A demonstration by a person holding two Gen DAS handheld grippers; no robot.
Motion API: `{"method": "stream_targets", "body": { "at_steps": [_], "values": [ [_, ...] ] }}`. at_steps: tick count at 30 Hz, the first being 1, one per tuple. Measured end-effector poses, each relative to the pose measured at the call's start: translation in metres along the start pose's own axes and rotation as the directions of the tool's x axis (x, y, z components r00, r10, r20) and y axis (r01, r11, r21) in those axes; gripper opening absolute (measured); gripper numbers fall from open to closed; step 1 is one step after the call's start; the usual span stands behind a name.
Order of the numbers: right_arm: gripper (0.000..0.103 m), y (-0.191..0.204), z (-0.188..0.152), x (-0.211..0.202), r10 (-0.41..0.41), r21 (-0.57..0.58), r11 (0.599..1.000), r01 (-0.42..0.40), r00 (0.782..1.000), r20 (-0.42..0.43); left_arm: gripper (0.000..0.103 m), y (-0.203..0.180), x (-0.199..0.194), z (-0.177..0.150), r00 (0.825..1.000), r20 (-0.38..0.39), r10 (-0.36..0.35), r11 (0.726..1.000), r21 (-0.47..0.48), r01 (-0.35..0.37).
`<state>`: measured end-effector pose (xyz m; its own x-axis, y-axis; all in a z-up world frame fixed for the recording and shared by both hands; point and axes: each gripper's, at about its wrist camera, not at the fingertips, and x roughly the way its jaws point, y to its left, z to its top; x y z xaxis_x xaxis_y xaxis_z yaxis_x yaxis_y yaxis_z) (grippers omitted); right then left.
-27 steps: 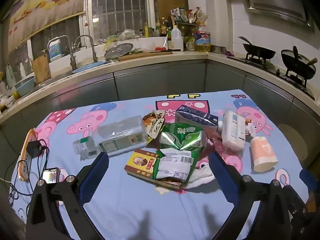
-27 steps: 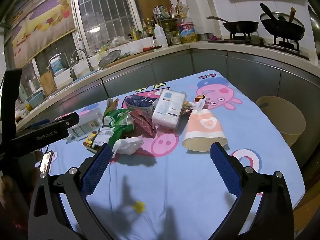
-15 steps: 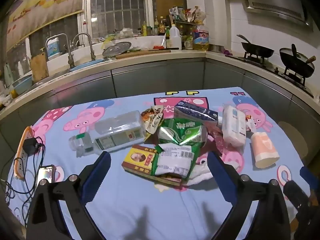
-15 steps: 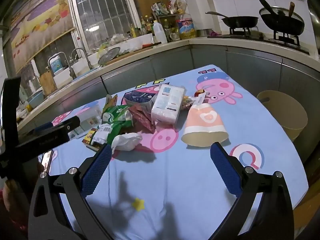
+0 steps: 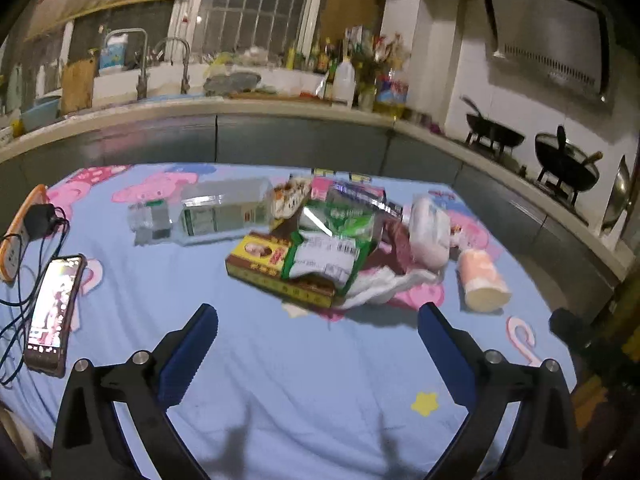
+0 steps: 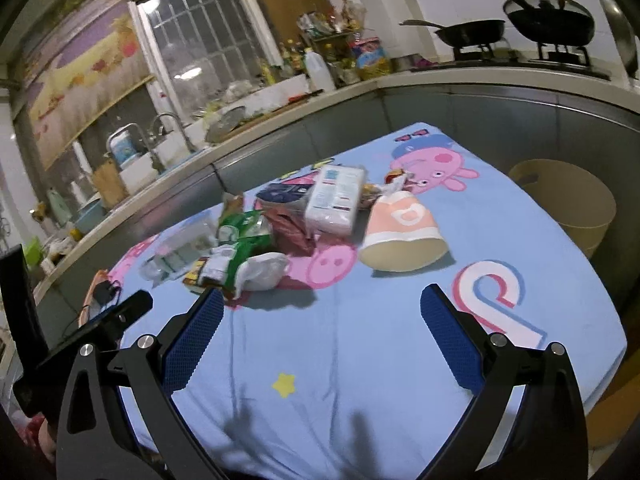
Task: Collect trash
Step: 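Grasp the white-and-green wrapper with the left gripper while the right gripper grasps the pink paper cup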
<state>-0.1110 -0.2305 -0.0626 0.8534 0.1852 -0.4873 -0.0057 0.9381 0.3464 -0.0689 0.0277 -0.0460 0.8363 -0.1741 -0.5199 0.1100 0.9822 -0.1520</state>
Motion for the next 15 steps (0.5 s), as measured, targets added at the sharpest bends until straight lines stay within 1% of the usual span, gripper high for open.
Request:
{"method": "stream_targets", "body": {
  "at_steps": [3, 5, 6, 7, 8, 9, 11, 14, 15],
  "values": [
    [0.097, -0.001, 0.0, 0.003, 0.005, 0.0, 1.0, -0.005, 1.0, -0.01, 0.099, 0.0, 0.005, 0.011, 1.0, 0.031, 0.0, 1.0, 0.026, 0.0],
    [0.096, -0.002, 0.003, 0.002, 0.005, -0.004, 1.0, -0.005, 1.0, 0.004, 0.096, 0.009, 0.014, 0.028, 0.998, 0.059, 0.024, 0.999, 0.041, -0.026],
    [0.094, -0.002, 0.005, 0.001, 0.004, -0.012, 1.0, -0.003, 1.0, 0.011, 0.095, 0.013, 0.018, 0.036, 0.997, 0.078, 0.028, 0.999, 0.034, -0.031],
    [0.088, -0.001, 0.008, 0.001, 0.007, -0.033, 0.999, -0.007, 1.0, 0.024, 0.095, 0.017, 0.024, 0.042, 0.996, 0.089, 0.022, 0.999, 0.025, -0.025],
    [0.08, 0.0, 0.009, 0.002, 0.012, -0.05, 0.999, -0.01, 1.0, 0.027, 0.095, 0.019, 0.031, 0.047, 0.996, 0.091, 0.013, 1.0, 0.02, -0.015],
    [0.077, 0.001, 0.012, 0.004, 0.012, -0.069, 0.998, -0.01, 1.0, 0.025, 0.095, 0.02, 0.039, 0.051, 0.997, 0.08, -0.001, 1.0, 0.024, -0.001],
    [0.069, 0.0, 0.017, 0.012, -0.001, -0.1, 0.995, 0.002, 1.0, 0.013, 0.091, 0.02, 0.057, 0.055, 0.999, 0.046, -0.014, 0.998, 0.059, 0.012],
    [0.069, -0.01, 0.023, 0.022, -0.045, -0.093, 0.995, 0.047, 0.999, 0.024, 0.089, 0.01, 0.084, 0.056, 1.0, -0.007, -0.026, 0.993, 0.118, 0.027],
    [0.069, -0.014, 0.025, 0.027, -0.06, -0.088, 0.994, 0.062, 0.998, 0.018, 0.089, 0.007, 0.094, 0.054, 0.999, -0.038, -0.031, 0.99, 0.134, 0.036]
  ]
}}
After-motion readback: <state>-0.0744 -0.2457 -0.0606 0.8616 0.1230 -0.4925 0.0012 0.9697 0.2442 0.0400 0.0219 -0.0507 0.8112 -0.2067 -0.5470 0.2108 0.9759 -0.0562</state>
